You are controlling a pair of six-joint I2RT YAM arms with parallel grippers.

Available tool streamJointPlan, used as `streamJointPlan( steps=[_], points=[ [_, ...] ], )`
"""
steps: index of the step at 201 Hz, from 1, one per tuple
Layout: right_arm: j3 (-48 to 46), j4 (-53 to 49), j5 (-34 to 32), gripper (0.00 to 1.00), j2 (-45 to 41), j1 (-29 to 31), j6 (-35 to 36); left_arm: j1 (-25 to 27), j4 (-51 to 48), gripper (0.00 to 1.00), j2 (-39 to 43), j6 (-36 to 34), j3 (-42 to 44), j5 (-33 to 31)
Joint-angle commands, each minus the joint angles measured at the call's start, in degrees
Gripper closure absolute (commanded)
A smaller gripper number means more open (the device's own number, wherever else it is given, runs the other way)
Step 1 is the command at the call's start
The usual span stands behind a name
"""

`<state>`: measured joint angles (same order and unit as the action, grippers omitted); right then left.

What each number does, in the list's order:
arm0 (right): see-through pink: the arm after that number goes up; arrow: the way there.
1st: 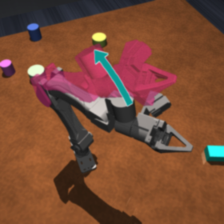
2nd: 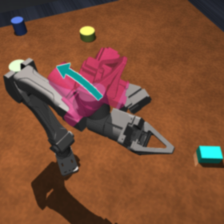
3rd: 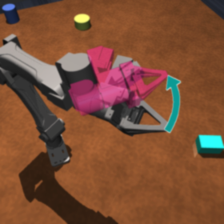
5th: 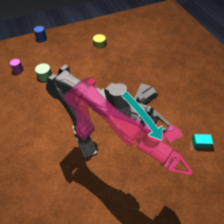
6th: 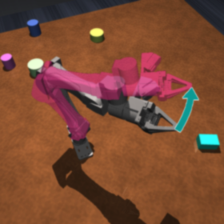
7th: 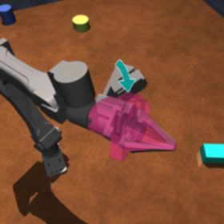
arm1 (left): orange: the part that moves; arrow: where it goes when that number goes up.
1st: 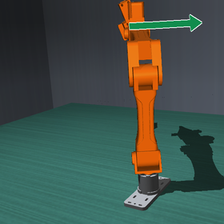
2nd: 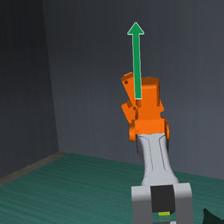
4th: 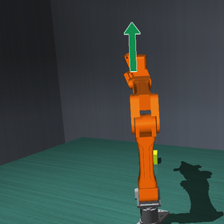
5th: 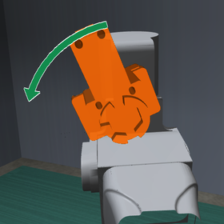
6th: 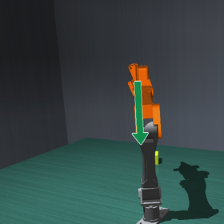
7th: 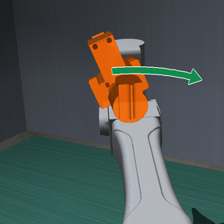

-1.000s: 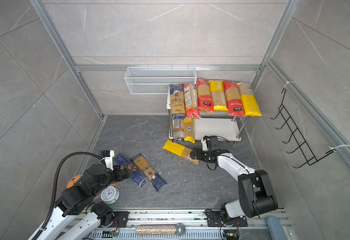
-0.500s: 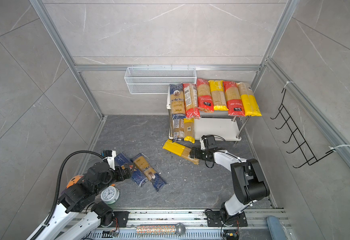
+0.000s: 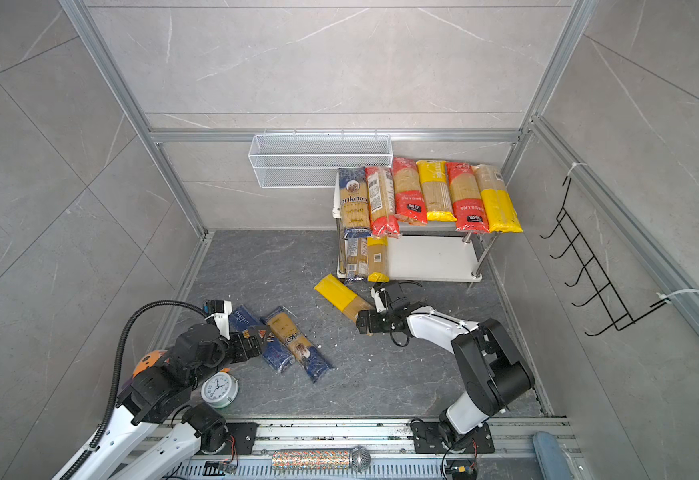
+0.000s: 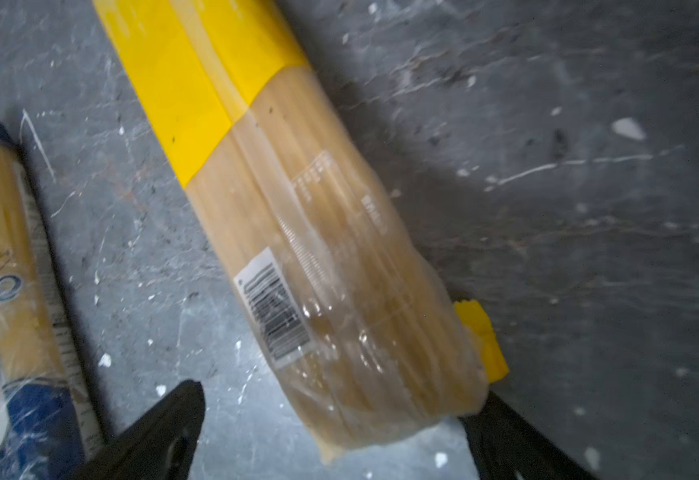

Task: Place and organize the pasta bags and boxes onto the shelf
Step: 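Lower the right gripper onto the yellow-banded bag and close it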

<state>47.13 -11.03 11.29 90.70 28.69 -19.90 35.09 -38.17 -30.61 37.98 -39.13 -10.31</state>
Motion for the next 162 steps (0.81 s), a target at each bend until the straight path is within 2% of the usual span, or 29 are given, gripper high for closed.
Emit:
streamJointPlan(
  steps=[1, 37, 74, 162],
  points=[
    [-0.3, -4.5, -1.3, 0.00, -3.1, 2.6, -0.7, -0.1, 0.5, 0.00, 1.7, -0.9, -0.7, -0.4],
    [2.7, -10.5, -9.6, 0.00, -4.3, 5.7, 2.7, 0.0, -0.2, 0.00, 2.8, -1.2, -0.6, -0.6],
    [6.4, -10.2, -16.6, 0.00, -0.4, 7.7, 6.8, -0.1, 0.2, 0.00, 2.1, -1.5, -0.4, -0.7],
    [10.6, -0.5, -17.4, 0.00, 10.2, 7.7, 13.7, -0.1, -0.4, 0.00, 1.0, -2.9, -1.0, -2.1]
  ],
)
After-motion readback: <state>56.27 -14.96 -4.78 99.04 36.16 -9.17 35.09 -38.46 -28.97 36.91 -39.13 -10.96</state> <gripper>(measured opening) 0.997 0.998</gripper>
